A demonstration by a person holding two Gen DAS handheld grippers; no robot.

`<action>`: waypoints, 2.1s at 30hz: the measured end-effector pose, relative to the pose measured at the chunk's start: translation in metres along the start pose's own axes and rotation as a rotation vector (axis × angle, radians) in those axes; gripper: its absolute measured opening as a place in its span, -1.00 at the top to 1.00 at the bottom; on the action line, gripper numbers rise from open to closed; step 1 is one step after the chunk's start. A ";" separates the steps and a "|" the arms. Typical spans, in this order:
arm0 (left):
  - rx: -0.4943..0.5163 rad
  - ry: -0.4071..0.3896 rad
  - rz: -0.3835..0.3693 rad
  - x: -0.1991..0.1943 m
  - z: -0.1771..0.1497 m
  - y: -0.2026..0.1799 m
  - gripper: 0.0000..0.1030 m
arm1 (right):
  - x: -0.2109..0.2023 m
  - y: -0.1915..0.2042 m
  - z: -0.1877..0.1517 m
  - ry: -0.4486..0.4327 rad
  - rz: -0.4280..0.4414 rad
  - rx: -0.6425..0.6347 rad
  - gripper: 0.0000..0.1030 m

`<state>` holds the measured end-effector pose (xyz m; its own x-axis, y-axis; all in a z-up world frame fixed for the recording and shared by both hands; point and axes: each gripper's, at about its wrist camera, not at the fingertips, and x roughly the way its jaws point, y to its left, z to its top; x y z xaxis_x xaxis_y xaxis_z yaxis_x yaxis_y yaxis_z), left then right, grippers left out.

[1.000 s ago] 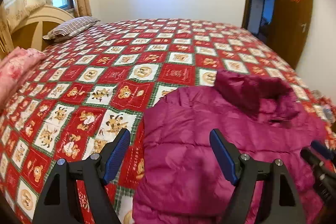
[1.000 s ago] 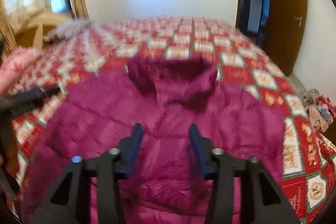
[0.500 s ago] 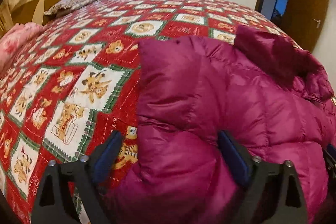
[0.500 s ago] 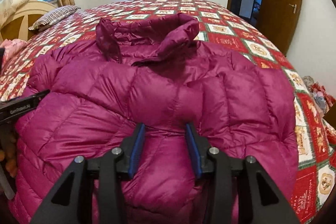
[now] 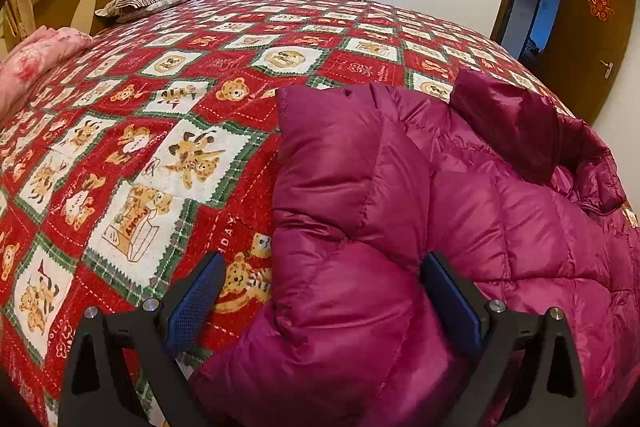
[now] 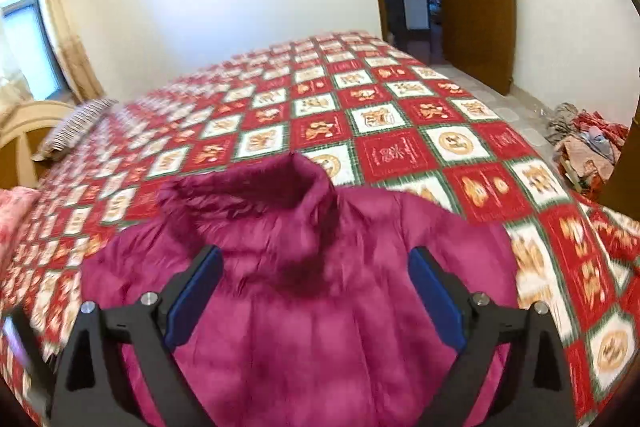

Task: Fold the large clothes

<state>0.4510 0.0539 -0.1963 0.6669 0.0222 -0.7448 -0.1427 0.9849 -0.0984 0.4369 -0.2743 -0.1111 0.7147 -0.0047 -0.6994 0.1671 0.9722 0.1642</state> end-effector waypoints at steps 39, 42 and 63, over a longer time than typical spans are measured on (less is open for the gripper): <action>0.088 0.055 -0.110 0.033 0.055 -0.090 0.77 | 0.061 -0.046 -0.045 0.011 0.034 0.086 0.43; -0.002 0.058 -0.160 0.046 0.040 -0.071 0.72 | 0.062 -0.047 -0.045 0.009 0.039 0.089 0.42; -0.012 0.013 -0.179 0.048 0.036 -0.070 0.71 | 0.080 -0.019 0.019 0.129 0.009 0.119 0.23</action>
<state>0.5192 -0.0082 -0.2012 0.6729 -0.1558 -0.7232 -0.0311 0.9708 -0.2380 0.5042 -0.2973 -0.1566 0.6250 0.0416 -0.7795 0.2456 0.9374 0.2470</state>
